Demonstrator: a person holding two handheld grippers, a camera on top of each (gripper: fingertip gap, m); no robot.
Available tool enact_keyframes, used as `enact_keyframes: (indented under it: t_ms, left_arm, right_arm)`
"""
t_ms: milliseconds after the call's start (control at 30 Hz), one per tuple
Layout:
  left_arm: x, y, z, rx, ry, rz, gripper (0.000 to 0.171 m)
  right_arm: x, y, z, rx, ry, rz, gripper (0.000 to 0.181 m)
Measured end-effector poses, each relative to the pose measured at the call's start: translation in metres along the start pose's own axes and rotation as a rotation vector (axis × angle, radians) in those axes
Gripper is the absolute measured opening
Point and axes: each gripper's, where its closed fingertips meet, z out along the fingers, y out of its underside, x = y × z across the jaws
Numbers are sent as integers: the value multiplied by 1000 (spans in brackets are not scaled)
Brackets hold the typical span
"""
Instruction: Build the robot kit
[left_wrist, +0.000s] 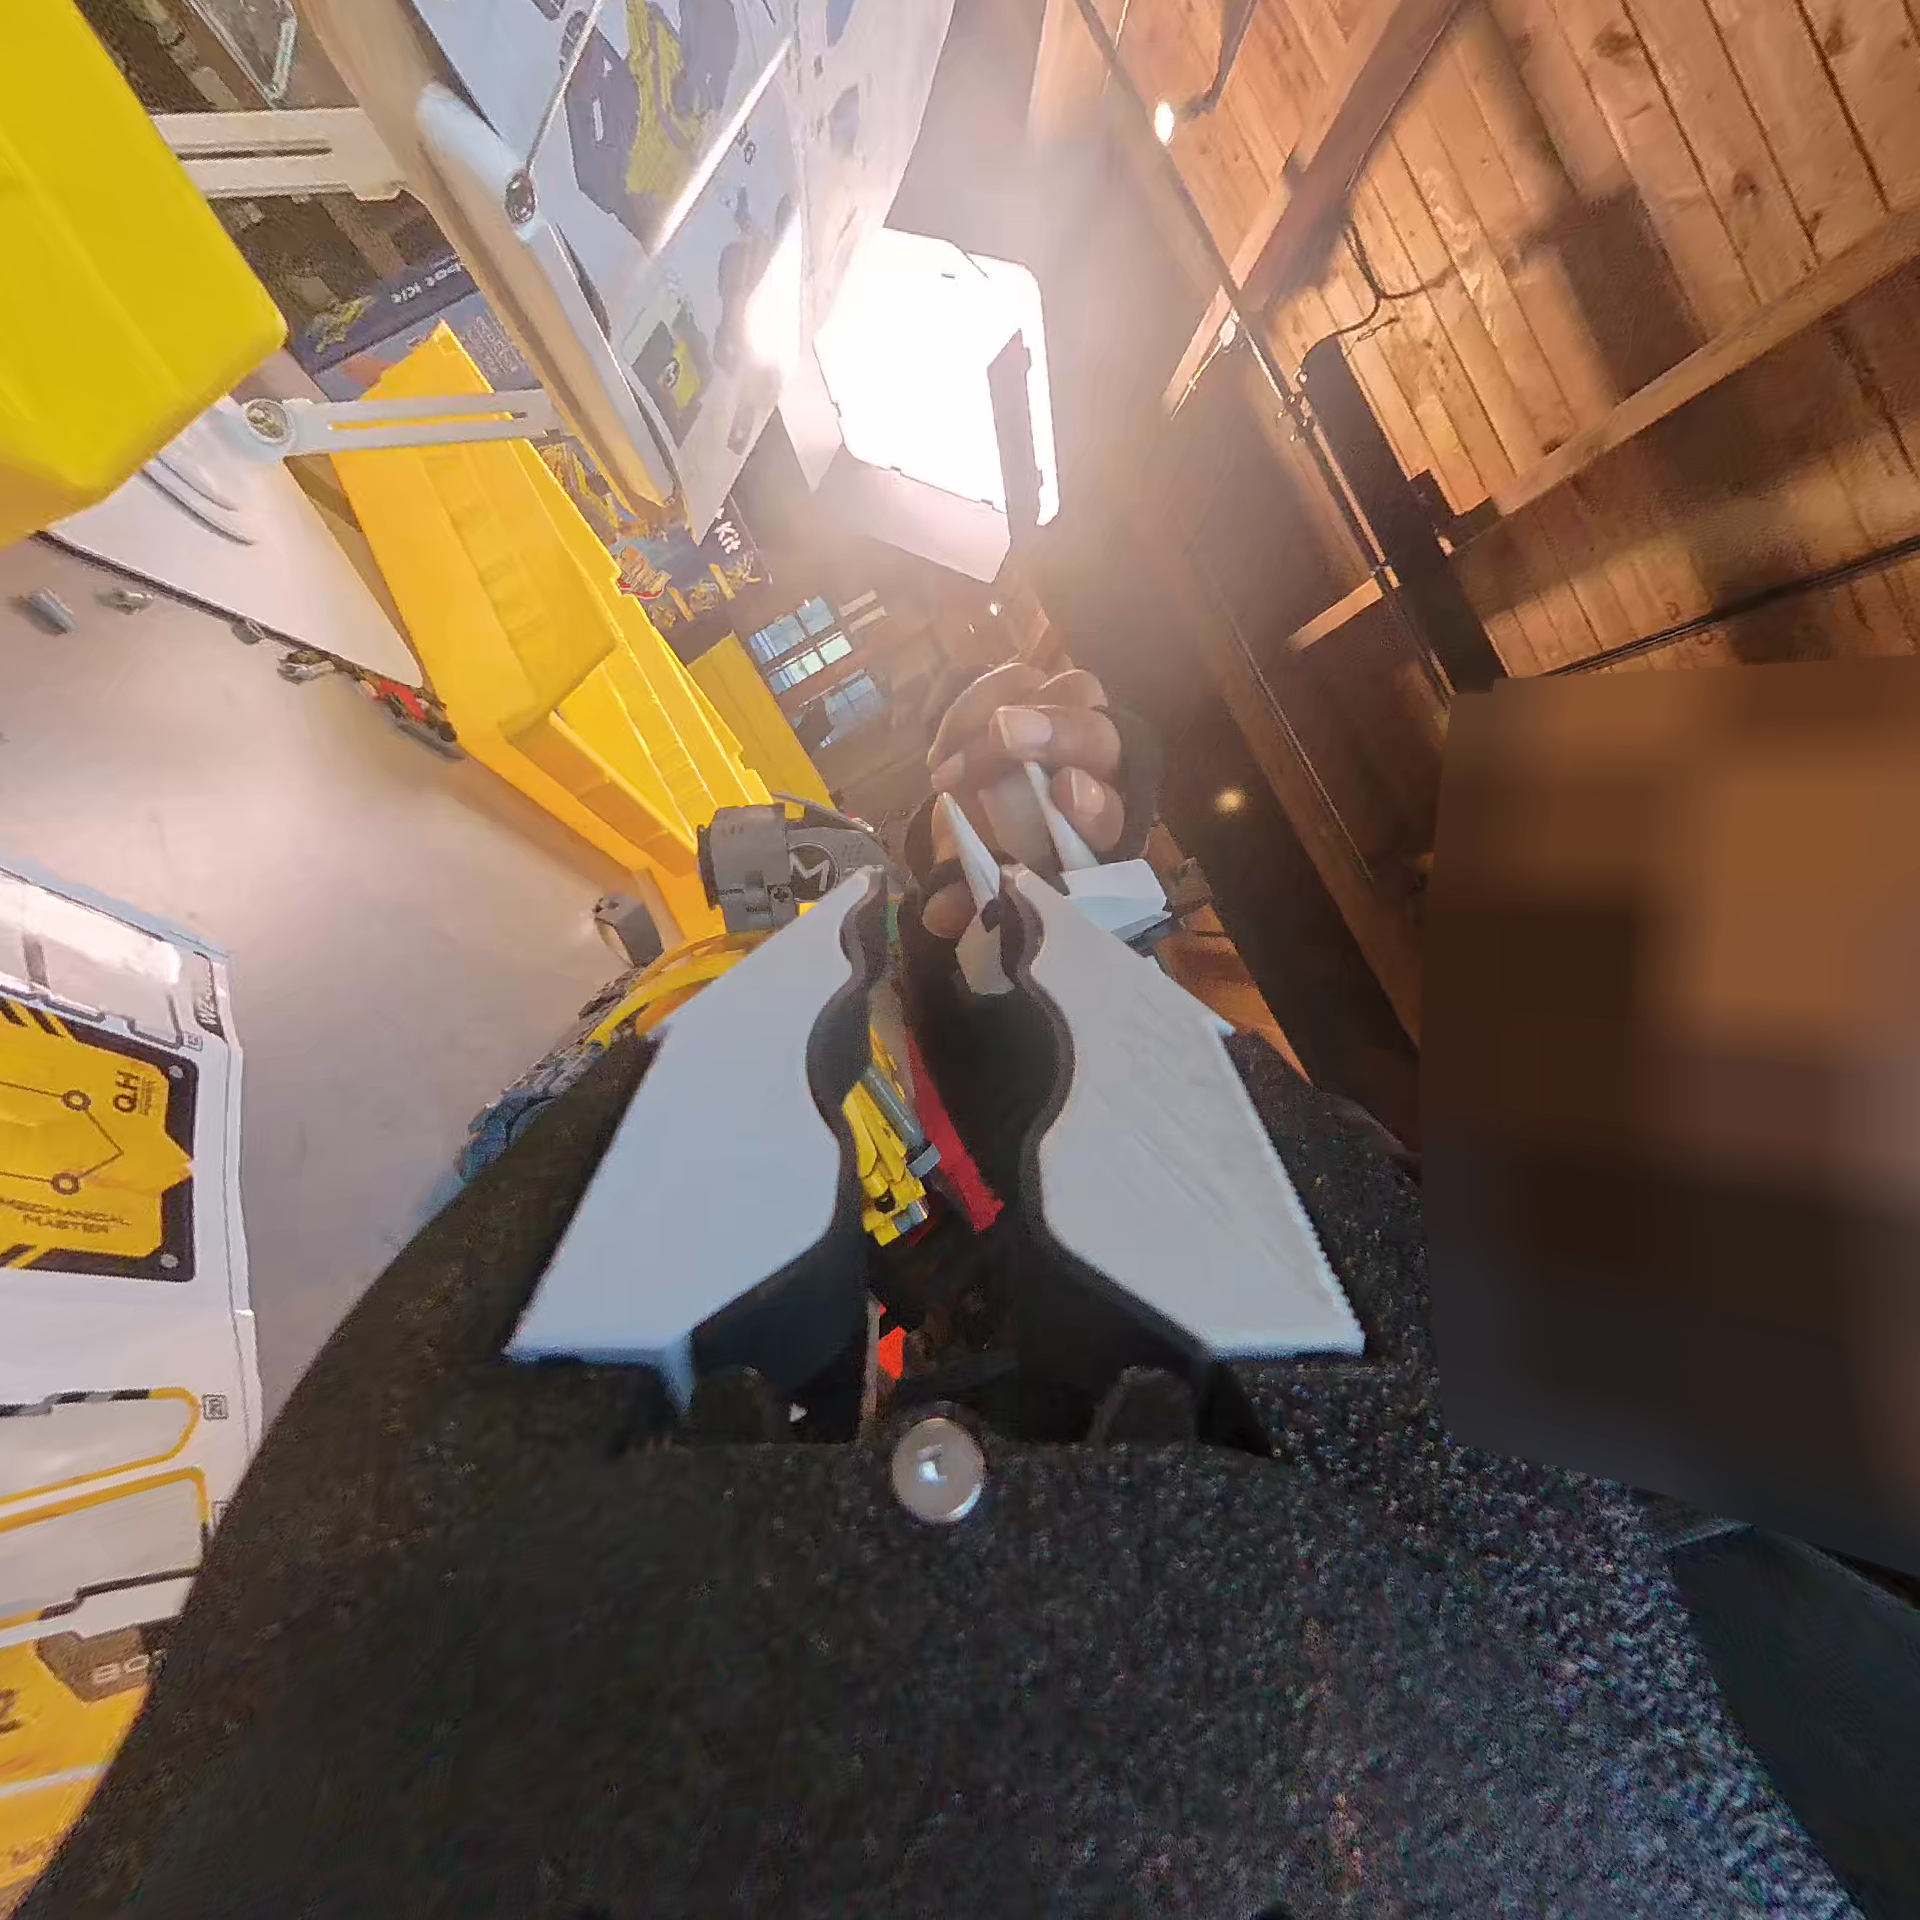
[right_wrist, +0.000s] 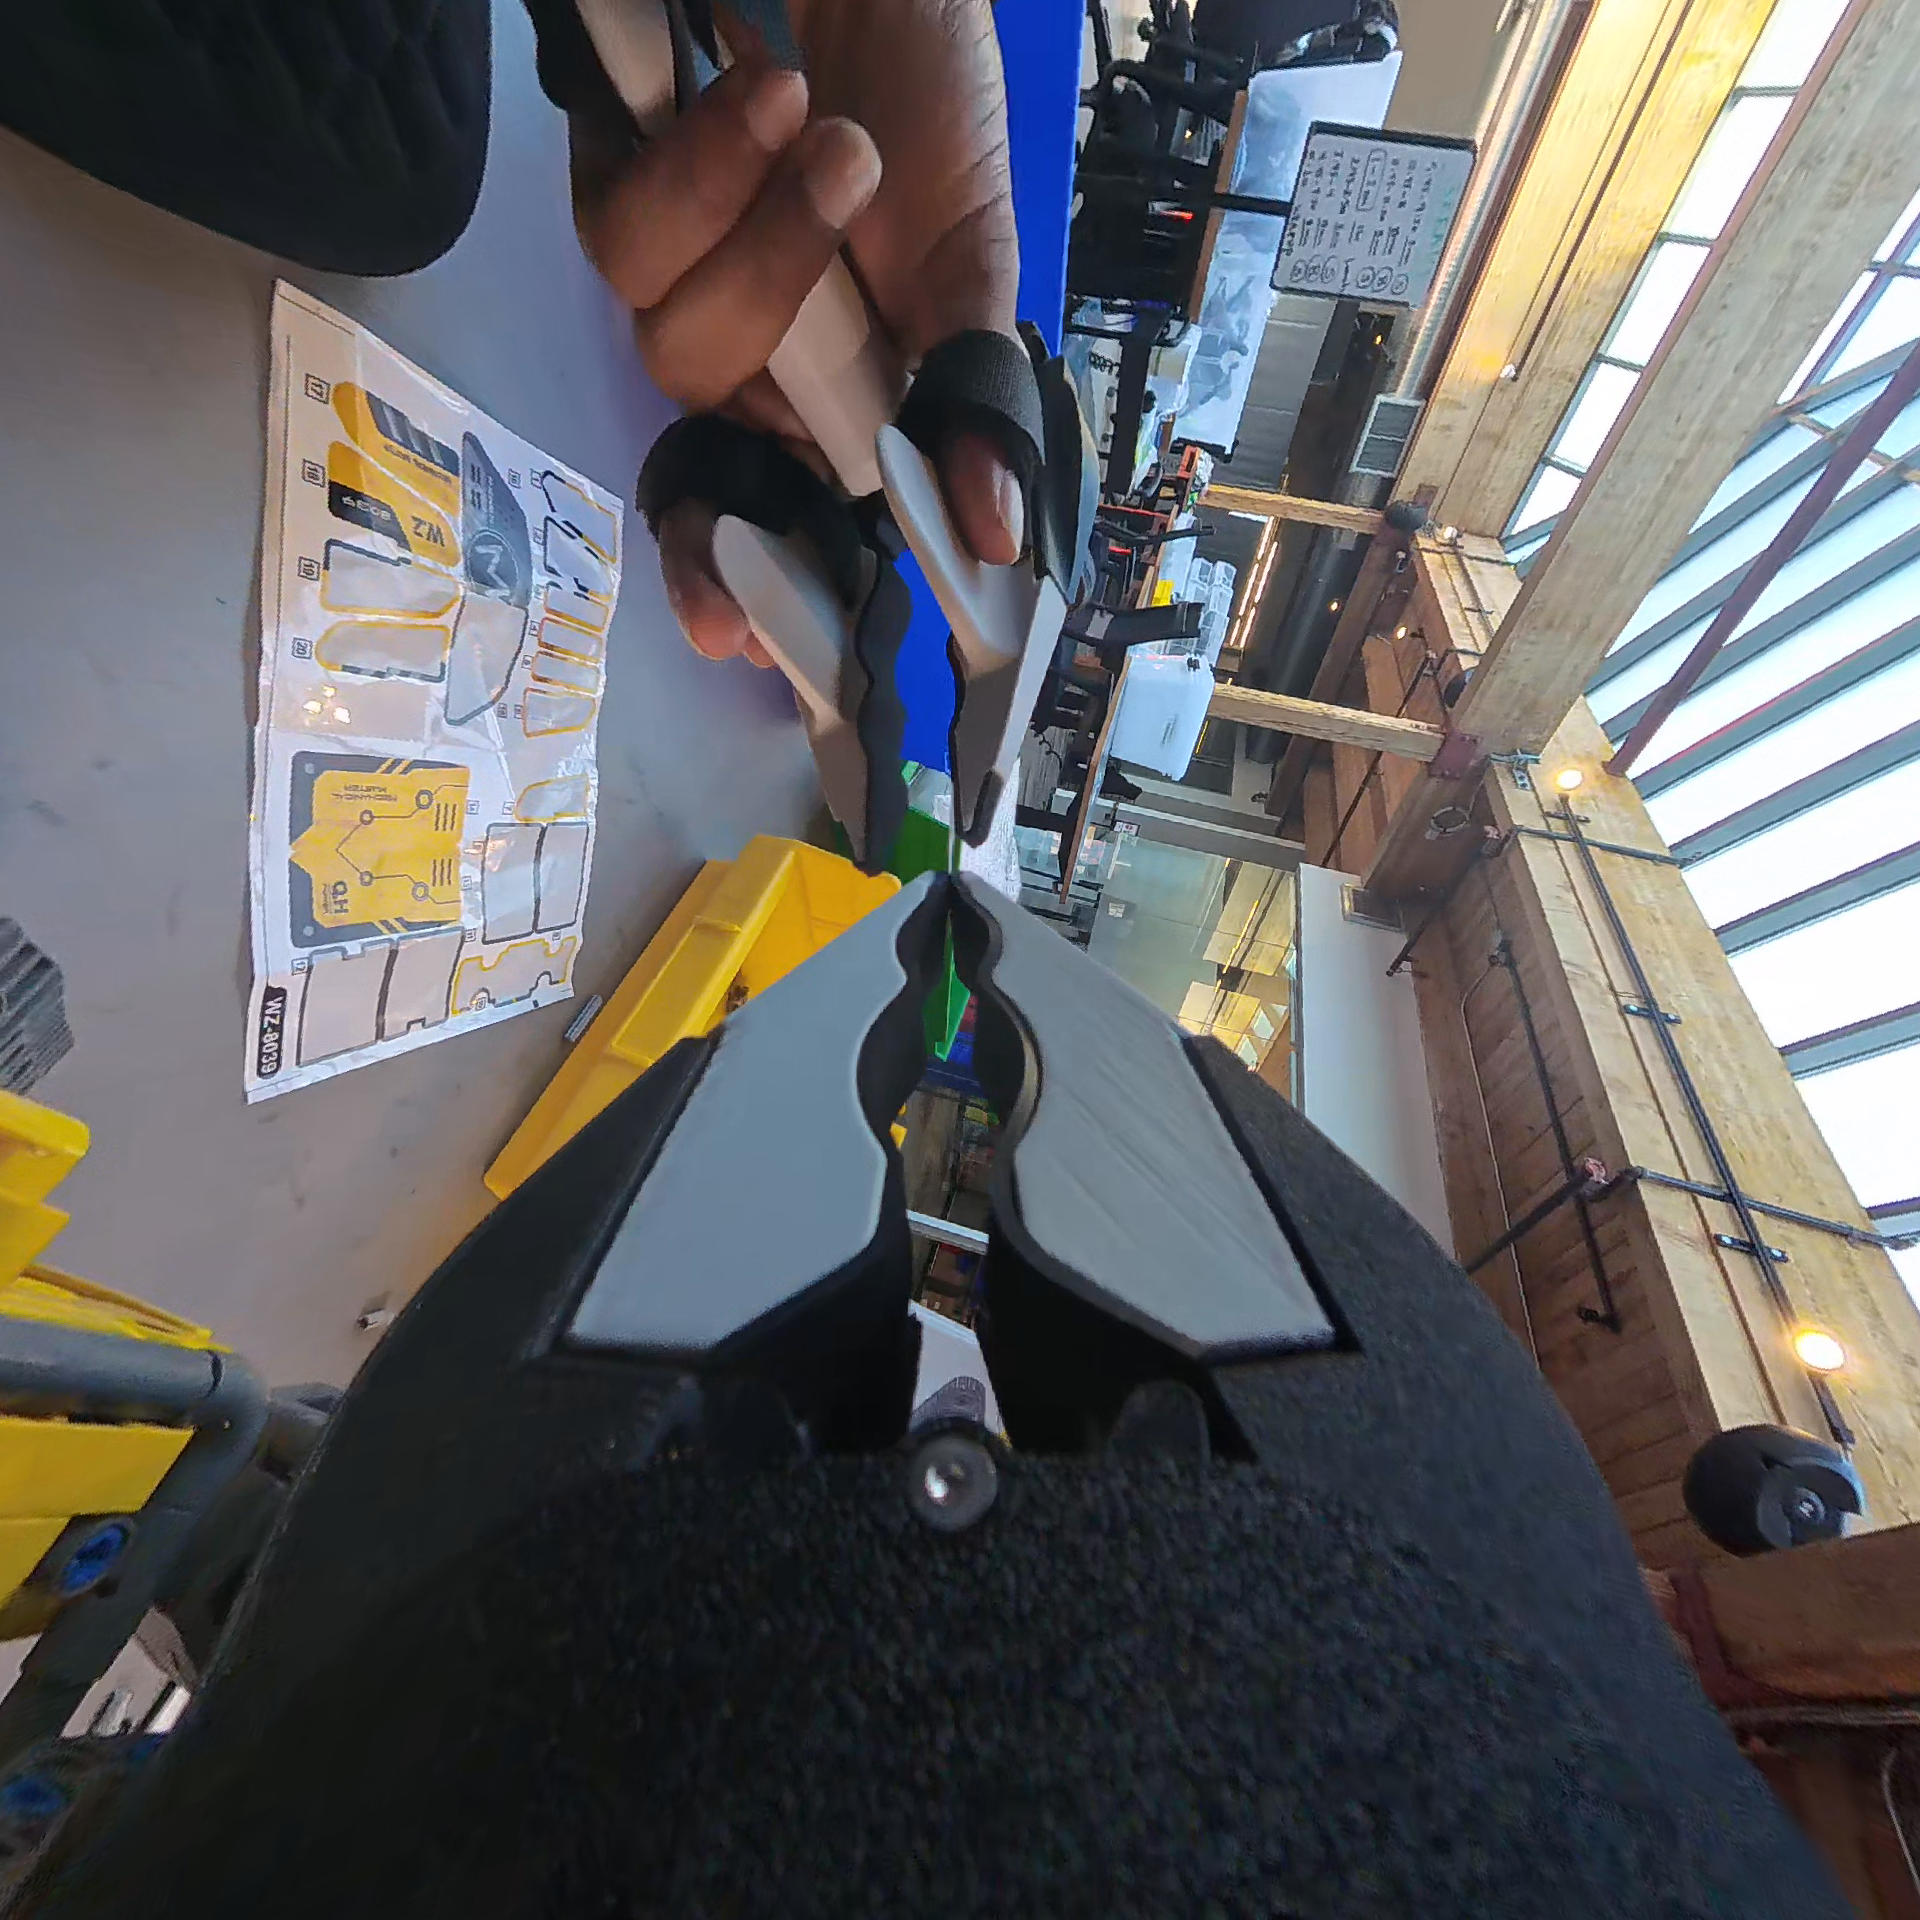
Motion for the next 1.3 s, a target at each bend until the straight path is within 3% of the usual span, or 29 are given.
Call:
enact_keyframes:
  t_ms: [167,333,567,667,833,1000,1133,1200,1300]
  left_arm:
    - [-6,-2,-5,27,-27,10,0]
    - [-16,-3,-8,16,-103,75,0]
    - [-60,-10,-16,-59,-367,207,0]
    - [-91,4,-22,-223,-533,284,0]
    - [-130,19,-33,-424,-721,361,3]
    - [-147,22,-45,-554,-853,489,28]
    - [-153,18,-54,-625,-938,625,45]
    - [-156,15,-58,-654,-970,710,48]
    - [-158,12,-52,-648,-967,720,47]
  right_arm:
    - [-9,1,4,0,-42,-19,0]
    - [-17,3,9,-8,-84,-22,1]
    - [-46,7,16,-50,-236,34,14]
    - [-46,8,12,-55,-276,112,19]
    - [-23,23,3,-63,-208,316,20]
    - [15,43,-12,-19,-131,696,22]
    - [34,82,-25,1,-94,1014,22]
    - [25,101,-27,13,-157,1156,22]
    - [-16,113,-24,49,-390,1325,21]
